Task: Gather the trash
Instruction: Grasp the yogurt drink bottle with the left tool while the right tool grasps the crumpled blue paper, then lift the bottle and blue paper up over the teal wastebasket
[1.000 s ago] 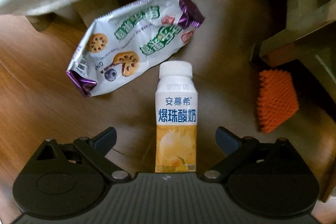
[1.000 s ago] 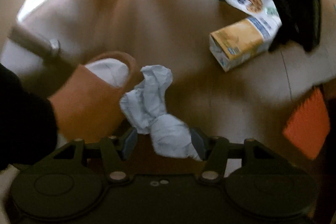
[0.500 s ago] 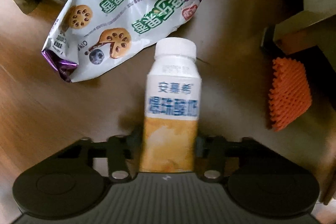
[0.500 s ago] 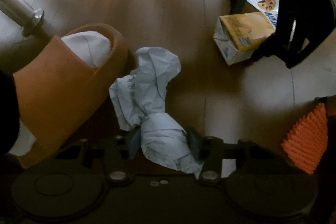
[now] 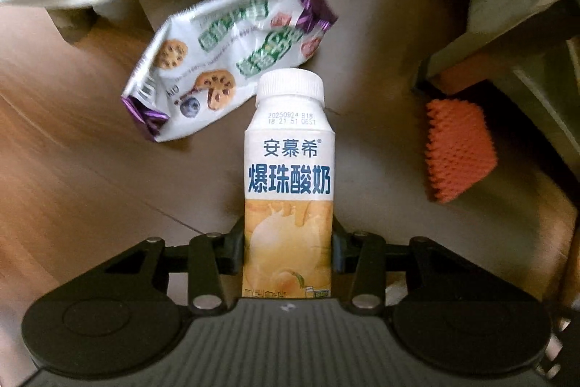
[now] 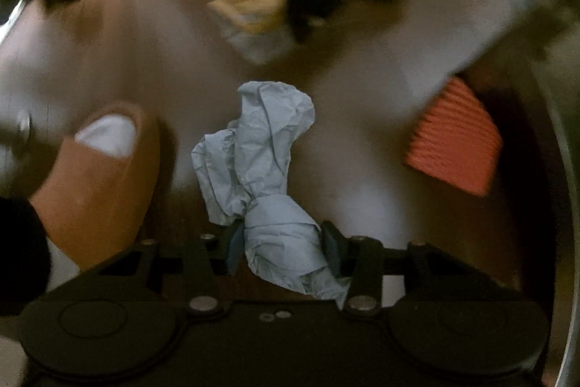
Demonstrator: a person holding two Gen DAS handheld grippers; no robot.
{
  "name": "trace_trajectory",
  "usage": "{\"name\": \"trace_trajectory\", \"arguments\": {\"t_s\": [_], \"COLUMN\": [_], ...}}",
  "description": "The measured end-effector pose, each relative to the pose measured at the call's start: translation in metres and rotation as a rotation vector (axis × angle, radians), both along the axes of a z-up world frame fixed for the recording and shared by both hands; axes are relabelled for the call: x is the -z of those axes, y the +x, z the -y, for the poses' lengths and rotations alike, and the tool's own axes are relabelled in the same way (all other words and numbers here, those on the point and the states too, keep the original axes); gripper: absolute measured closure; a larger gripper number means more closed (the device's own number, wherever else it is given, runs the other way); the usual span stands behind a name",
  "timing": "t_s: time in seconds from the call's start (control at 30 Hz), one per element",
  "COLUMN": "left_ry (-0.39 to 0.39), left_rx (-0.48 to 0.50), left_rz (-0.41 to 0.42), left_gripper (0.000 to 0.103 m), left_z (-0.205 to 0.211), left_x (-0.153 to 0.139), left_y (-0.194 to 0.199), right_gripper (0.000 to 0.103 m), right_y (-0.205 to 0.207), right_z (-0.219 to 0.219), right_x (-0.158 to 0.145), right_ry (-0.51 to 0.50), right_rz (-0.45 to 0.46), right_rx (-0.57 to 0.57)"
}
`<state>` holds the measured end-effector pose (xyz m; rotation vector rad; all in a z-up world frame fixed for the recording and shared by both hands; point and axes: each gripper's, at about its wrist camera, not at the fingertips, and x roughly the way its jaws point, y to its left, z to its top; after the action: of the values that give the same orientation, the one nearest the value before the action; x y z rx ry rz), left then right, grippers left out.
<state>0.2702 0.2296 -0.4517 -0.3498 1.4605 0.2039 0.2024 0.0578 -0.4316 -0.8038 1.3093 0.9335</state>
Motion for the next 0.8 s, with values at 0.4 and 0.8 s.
{"name": "trace_trajectory", "arguments": {"t_s": [0.4,0.8], "left_ry": [0.058,0.138], "left_rx": [0.065,0.051], "left_rz": [0.184,0.506], "left_gripper": [0.061,0.061], "left_z": [0.008,0.004], "left_x": [-0.134,-0.306], "left_y": [-0.021,-0.039], "right_gripper": [0.059,0.059], "right_y": [0.031,0.016], "right_z": [0.046,0.097], "right_x": [-0.136,-0.312], "right_ry": [0.121,0.325], "right_rz": [0.129,0.348], "right_rx": [0.338,0.499]}}
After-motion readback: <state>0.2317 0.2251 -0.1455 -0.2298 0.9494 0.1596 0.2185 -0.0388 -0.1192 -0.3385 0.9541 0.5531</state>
